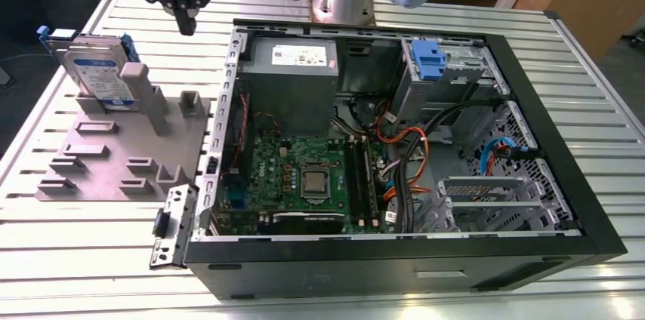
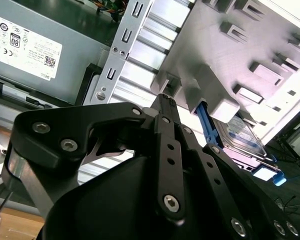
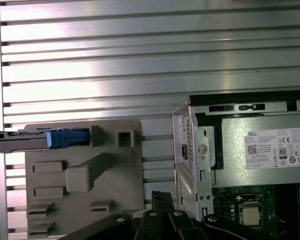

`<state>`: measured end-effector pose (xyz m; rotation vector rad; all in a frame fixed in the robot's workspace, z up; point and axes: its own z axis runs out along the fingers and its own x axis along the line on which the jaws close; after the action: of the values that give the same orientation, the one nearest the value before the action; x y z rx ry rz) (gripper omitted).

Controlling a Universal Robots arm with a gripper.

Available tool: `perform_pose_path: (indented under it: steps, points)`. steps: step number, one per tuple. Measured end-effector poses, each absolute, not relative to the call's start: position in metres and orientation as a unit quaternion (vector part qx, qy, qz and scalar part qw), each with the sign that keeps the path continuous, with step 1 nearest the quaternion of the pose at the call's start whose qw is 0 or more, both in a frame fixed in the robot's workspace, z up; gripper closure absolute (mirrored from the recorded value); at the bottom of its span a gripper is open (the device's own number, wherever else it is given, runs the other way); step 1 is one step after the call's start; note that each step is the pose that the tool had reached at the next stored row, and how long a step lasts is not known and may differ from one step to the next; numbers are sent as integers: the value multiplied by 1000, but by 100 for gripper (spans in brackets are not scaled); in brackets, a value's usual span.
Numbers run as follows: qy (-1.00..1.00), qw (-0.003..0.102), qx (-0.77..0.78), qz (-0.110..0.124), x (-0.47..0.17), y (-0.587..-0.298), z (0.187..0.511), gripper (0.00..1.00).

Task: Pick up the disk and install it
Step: 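Reach for the disk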

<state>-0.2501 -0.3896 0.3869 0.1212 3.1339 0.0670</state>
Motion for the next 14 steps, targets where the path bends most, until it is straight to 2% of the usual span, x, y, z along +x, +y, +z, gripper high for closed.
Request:
perform_pose_path:
  steps: [14]
  points:
    - [999,2,39,21,-253,-390,386,89]
